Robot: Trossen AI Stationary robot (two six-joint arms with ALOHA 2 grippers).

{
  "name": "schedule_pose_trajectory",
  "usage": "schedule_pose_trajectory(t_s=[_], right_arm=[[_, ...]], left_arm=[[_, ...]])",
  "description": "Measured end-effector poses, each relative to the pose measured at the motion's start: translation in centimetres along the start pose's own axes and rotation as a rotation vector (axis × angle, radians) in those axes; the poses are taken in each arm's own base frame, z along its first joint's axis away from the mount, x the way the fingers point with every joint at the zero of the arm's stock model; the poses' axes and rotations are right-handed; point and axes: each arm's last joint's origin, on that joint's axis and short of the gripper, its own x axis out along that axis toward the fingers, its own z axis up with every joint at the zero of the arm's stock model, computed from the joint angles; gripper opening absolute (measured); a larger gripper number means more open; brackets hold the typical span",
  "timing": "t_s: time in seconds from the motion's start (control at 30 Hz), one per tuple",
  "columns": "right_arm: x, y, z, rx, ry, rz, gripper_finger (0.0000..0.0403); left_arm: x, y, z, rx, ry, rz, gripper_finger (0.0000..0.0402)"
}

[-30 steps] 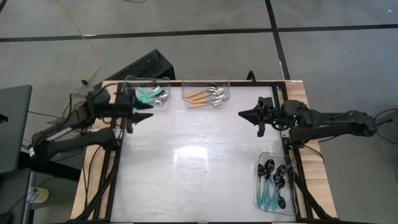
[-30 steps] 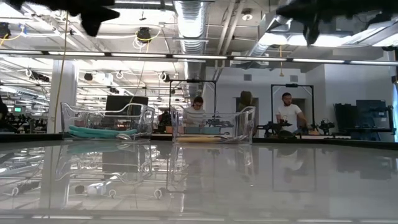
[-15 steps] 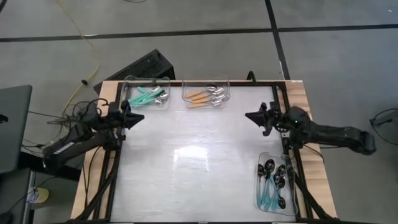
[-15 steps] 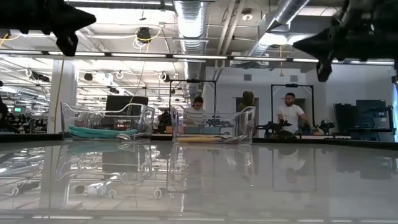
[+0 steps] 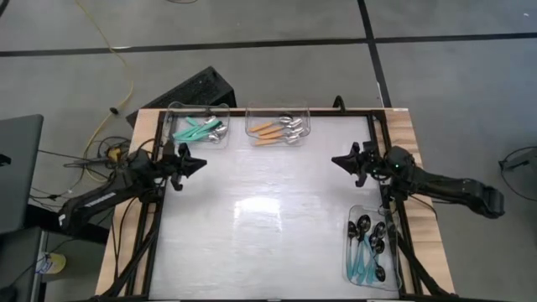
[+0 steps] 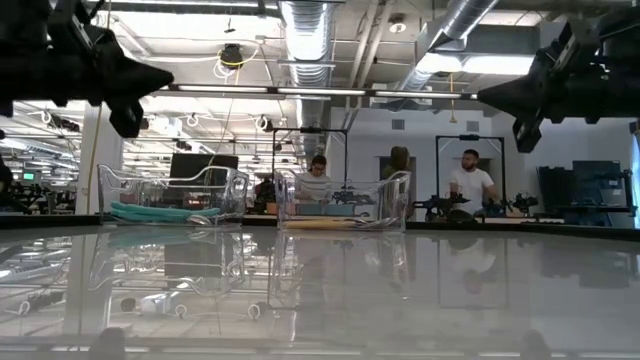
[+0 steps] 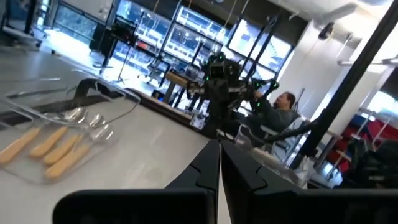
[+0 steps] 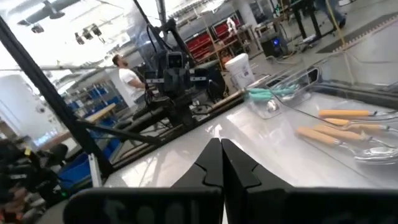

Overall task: Sort silverware by color (type)
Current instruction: Return to Home Position

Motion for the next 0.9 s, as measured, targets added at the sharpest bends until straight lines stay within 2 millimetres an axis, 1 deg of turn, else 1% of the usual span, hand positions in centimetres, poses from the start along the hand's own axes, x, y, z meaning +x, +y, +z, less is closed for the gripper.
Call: schedule_pose_trajectory(t_s=[0.07,0.17,0.27,0.4,0.47,0.57,0.67,0.8,0.9], right_arm=[[0.0,0.0,-0.1,-0.027,0.012,0.008,0.0014],[0.0,0.0,-0.3,-0.088,0.053,0.039,0.0018],[0.0,-0.2,-0.7,-0.148,0.091,0.039,0.0027],[-0.1,-0.4,-1.0,-0.143,0.126,0.014,0.0036],[-0.1,-0.6,-1.3,-0.189,0.147,-0.019,0.0037],[-0.2,-0.9,-1.6,-0.361,0.182,-0.045,0.0032],[-0.2,-0.9,-1.7,-0.453,0.186,-0.038,0.0021],[-0.2,-1.0,-1.7,-0.476,0.189,-0.042,0.0018],[-0.2,-1.1,-1.8,-0.47,0.21,-0.047,0.004]], left_arm=[[0.0,0.1,-0.1,0.002,-0.023,-0.004,0.0],[0.1,0.3,-0.4,0.057,0.014,0.028,0.0],[0.1,0.4,-0.6,0.223,0.03,0.045,0.0],[0.1,0.7,-0.7,0.441,0.04,0.098,0.0],[0.1,0.8,-0.6,0.506,0.031,0.142,0.0],[0.0,1.1,-0.6,0.498,0.019,0.261,0.0],[0.0,1.3,-0.7,0.498,0.032,0.304,0.0],[0.0,1.3,-0.7,0.551,0.038,0.295,0.0],[0.0,1.3,-0.7,0.552,0.039,0.303,0.0]])
